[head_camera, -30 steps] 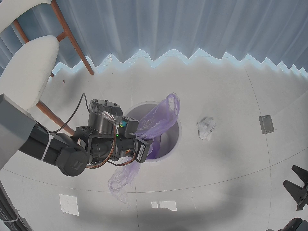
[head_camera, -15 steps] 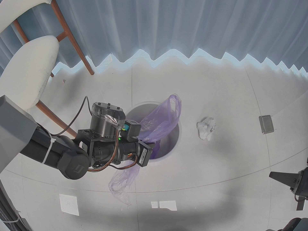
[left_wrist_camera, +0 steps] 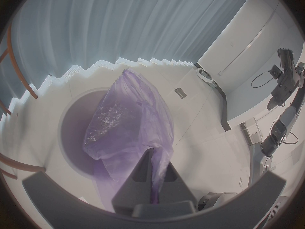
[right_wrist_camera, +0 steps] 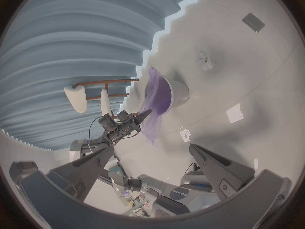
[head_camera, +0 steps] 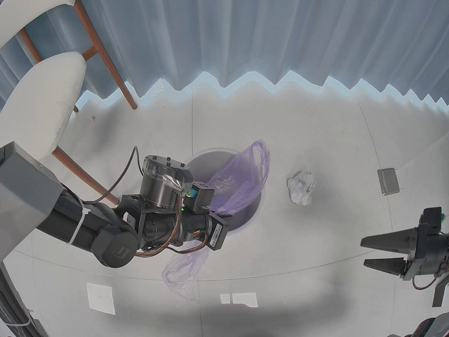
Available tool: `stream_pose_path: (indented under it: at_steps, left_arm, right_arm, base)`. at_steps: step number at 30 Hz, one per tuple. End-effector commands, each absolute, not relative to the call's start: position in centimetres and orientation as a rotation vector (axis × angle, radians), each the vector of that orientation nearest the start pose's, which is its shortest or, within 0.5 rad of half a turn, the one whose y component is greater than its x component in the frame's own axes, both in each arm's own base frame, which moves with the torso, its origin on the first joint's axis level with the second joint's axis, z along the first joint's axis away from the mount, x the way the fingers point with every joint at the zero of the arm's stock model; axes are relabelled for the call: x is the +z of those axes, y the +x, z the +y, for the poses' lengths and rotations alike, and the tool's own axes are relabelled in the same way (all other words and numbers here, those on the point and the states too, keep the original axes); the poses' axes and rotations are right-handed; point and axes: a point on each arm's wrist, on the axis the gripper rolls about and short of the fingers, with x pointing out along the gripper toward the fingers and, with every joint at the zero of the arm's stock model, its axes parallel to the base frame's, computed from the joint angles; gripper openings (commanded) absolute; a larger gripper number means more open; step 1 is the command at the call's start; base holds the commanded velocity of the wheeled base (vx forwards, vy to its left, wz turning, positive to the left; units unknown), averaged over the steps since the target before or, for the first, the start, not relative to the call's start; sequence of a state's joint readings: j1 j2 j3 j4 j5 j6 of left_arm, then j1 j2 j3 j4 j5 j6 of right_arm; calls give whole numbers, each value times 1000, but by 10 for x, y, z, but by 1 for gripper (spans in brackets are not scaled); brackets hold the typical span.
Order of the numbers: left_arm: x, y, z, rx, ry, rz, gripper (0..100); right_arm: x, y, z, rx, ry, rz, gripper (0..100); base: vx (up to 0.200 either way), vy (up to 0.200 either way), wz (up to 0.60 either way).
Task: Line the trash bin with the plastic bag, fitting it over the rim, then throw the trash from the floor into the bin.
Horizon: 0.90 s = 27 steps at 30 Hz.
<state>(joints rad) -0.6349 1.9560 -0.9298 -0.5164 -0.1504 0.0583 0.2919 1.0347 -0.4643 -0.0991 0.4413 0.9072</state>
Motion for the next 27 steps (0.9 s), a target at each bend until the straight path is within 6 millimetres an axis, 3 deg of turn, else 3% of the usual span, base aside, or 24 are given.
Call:
stream_pose_path:
  at_steps: [1,2,9,27]
  left_arm:
    - [114,286,-216,-784,182,495,0]
    - [114,286,-216,-784,182,495,0]
    - [115,285,-215,-784,181,496,0]
    - [112,281,-212,-783,184,510,0]
  right_arm:
    - [181,152,60,418,940,855,100]
    - [181,152,60,418,940,855,100]
    - [167,202,76,411,970,840,100]
    - [162,274,98,361,948,800,100]
  base:
    - [0,0,0]
    - [0,0,0]
    - [0,0,0]
    - [0,0,0]
